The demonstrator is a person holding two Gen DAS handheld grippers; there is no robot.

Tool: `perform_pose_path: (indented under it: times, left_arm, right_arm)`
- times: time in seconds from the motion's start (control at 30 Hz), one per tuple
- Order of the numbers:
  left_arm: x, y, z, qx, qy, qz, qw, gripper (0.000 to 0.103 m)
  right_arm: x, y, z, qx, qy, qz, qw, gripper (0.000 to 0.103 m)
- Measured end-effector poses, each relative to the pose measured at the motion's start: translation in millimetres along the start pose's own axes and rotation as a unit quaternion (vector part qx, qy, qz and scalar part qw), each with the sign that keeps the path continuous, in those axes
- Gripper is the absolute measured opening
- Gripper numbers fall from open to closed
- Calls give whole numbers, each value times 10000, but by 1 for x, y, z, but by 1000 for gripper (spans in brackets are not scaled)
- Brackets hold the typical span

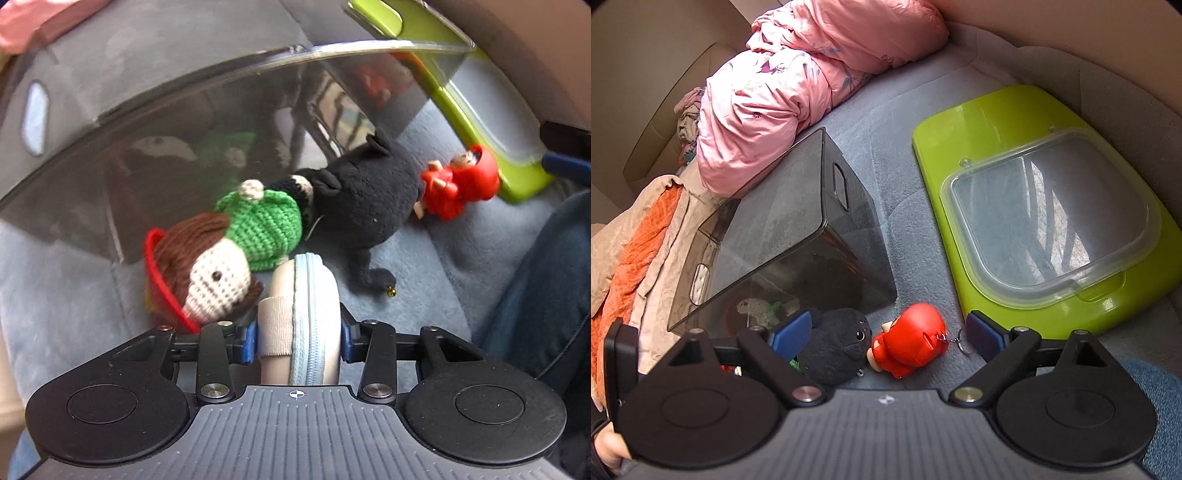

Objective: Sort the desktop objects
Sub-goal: 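Reach the left gripper to the white round disc and close on it, then carry the white disc into the clear box and open the left gripper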

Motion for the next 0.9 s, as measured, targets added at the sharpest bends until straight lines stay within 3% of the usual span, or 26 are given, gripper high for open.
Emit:
perform_pose_path:
  times: [0.1,0.2,0.3,0.37,0.47,0.63,0.73,0.9]
  left_arm:
    - [11,-1,-25,-18,195,46,9998,44]
    - [32,-3,-61,-492,395,-411,9972,44]
    - [76,-23,-103,-856,939,-1012,9867,44]
    - [109,-44,-116,-862,1201,-1336,9799,44]
    - [150,-76,-93,-325,1202,-1635,9787,44]
    - [174,-107,5,1064,271,-1380,9843,44]
    - [169,-109,35,1442,-49,-1138,9830,44]
    - [150,-102,48,1657,-203,-696,9835,45]
  right_arm:
    - [0,1,-1,15,31,32,10000,92]
    - [0,-1,-1,-15,22,-11,10000,93]
    - [0,-1,-2,0,27,-18,10000,93]
    - [0,-1,-2,2,32,-7,10000,93]
    - [0,-1,-1,-16,30,7,10000,94]
    - [0,0,1,-23,-17,-3,10000,94]
    - [0,1,3,-8,-41,-1,10000,94]
    - [0,1,13,-73,-228,-56,9997,95]
Point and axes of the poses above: each gripper's, at about its wrist camera, not at the fingertips, and z roughly the way its jaws point, y to its right, x to its top, the point moved 3 cm from there along z, roughly the way its jaws point, and after that the axes turned 15 degrees about y, right-handed, at the moved point
